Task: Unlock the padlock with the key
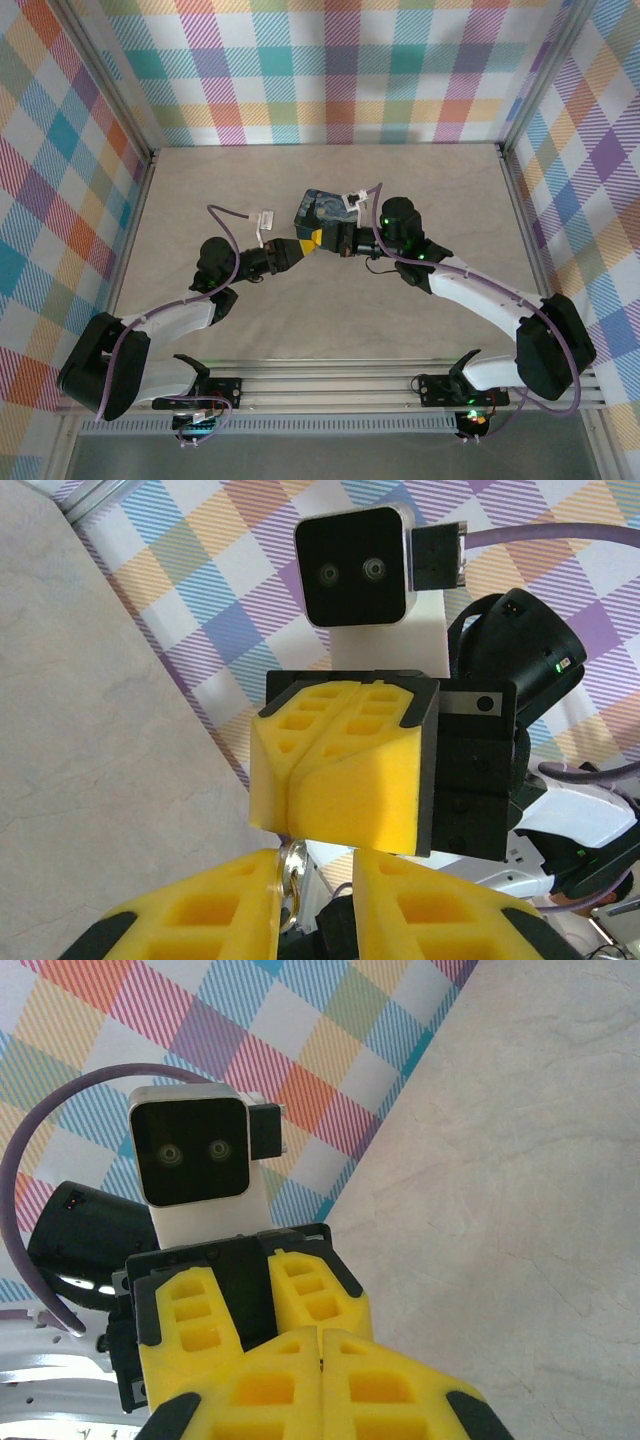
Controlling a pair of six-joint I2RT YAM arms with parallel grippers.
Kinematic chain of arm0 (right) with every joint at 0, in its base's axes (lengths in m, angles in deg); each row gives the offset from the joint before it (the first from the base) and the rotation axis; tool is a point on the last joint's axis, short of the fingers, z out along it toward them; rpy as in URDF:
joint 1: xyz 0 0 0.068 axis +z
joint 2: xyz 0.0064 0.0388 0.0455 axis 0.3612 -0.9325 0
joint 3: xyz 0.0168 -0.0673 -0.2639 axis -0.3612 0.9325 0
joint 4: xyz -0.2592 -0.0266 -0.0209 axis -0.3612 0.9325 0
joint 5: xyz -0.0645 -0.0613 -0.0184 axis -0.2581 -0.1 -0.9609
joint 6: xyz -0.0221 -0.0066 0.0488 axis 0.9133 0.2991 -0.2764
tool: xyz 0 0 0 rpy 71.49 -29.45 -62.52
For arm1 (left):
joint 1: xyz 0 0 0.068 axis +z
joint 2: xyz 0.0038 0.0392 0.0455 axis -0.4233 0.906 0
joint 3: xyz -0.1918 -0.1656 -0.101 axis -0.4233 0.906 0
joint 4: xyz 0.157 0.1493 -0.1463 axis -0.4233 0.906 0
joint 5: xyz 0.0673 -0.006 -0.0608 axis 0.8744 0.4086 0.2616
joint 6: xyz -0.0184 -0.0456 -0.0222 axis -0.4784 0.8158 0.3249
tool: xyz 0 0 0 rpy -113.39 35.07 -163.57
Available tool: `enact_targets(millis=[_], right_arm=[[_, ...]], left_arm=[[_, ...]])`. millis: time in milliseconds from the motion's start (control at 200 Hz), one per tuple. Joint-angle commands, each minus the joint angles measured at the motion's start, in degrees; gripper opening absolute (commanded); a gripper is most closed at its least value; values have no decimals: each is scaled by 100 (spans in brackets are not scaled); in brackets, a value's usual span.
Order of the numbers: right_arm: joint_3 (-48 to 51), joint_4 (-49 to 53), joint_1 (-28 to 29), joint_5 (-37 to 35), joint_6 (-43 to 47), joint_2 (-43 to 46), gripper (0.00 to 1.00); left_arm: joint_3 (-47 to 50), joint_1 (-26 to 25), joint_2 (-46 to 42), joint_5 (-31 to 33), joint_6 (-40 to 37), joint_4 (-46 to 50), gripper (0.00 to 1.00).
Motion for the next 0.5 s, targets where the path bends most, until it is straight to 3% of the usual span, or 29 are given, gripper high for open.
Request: enact_targets(millis=[0,230,340,455,495], right_arm=[[30,-236,5,94,-42,-46,0],[30,-256,12,108,-53,-88,0],[30,-263,34,140,-44,-121,0],[25,-176,41,120,4,-109,0],[8,-80,42,60,53,-71,10]], left_arm=[[-178,-89,28,-124,-148,-195,21],[-211,-90,24,-93,-227,-129,10],[-200,-90,-19,-29,-285,-92,0],[-144,-90,-177,69,-567,276,0],[-109,-90,-283,142,-752,538,0]])
